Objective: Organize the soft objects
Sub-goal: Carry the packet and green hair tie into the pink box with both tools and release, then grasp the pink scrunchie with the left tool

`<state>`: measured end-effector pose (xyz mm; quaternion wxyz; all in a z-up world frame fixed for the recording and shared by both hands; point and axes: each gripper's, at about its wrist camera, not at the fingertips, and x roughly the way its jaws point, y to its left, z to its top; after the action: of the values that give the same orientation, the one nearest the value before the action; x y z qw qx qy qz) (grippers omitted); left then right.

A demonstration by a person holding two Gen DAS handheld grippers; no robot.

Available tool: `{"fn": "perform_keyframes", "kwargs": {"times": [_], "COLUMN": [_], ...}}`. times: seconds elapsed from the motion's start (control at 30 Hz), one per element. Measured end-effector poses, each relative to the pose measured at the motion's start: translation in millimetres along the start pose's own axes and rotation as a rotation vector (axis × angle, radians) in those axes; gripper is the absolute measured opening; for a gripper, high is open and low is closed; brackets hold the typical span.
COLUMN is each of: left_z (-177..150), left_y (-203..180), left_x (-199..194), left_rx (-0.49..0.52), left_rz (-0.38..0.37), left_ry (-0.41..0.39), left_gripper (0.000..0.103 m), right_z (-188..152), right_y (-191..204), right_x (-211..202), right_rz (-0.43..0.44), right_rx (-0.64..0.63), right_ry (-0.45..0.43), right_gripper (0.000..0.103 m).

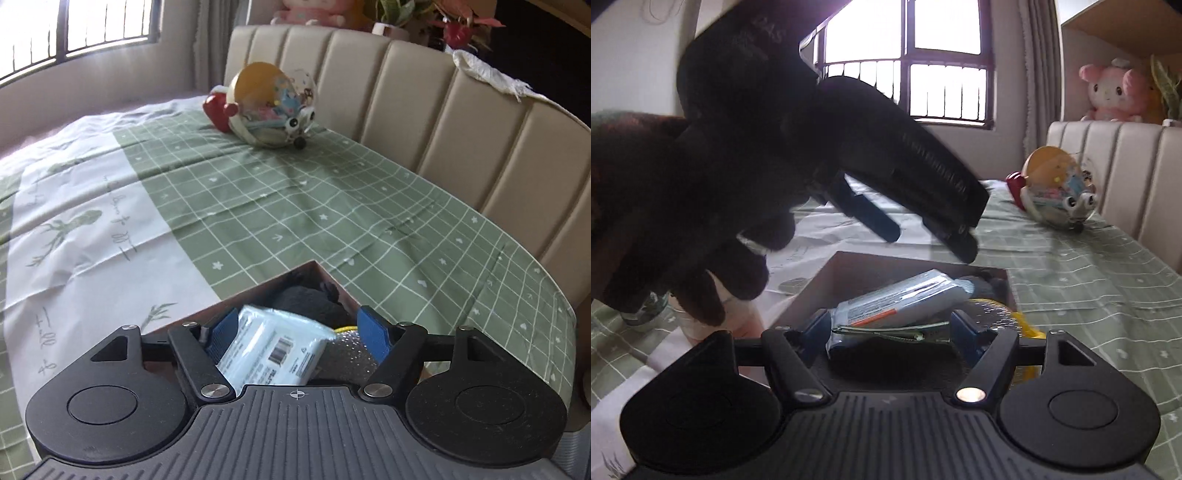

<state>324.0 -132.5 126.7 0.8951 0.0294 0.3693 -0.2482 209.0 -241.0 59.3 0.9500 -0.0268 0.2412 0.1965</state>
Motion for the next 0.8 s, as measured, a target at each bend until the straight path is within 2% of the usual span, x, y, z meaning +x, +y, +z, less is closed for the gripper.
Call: {"fn": "perform_keyframes", "kwargs": {"times": [0.1,0.2,0.33,0.43,0.63,0.7,0.8], "left_z": [-5,-30,-88,-135,-204,-219,-238], "left_y": [4,8,5,7,28,30,32], "left_x": [-33,-67,-119,-146,-157,-156,-146], "left_rx": [-0.013,-0.041,-0.041,-0.078,-0.246,-0.267,-0.321], "left_rz": [0.025,0.018,0.048,0.082,0.101,0.114,0.081], "left_ry": [-0.066,-0.112,-0.179,-0.214,-0.153,-0.131,-0.096], "left_gripper": [0.077,0.077,0.077,0.076,0.075,0.074,0.073], "right_z": [-6,-15,-26,-32,-60,-72,-88], "right_y": [3,9,19,32,67,78,93], "right_x": [-5,-23,-47,-61,-80,-81,-76], "right_rz": [0.012,-0.019,-0.093,-0.127,-0.107,-0.111,-0.138], "right_rx": [0.019,0.022,0.013,0.011,0.055,0.045,0.006], "right_ry": [-0.007,-0.016,-0.012,0.003,0.063,0.078,0.104], "right_gripper": [0.072,0.073,0.073,0.073,0.073,0.073,0.073]}}
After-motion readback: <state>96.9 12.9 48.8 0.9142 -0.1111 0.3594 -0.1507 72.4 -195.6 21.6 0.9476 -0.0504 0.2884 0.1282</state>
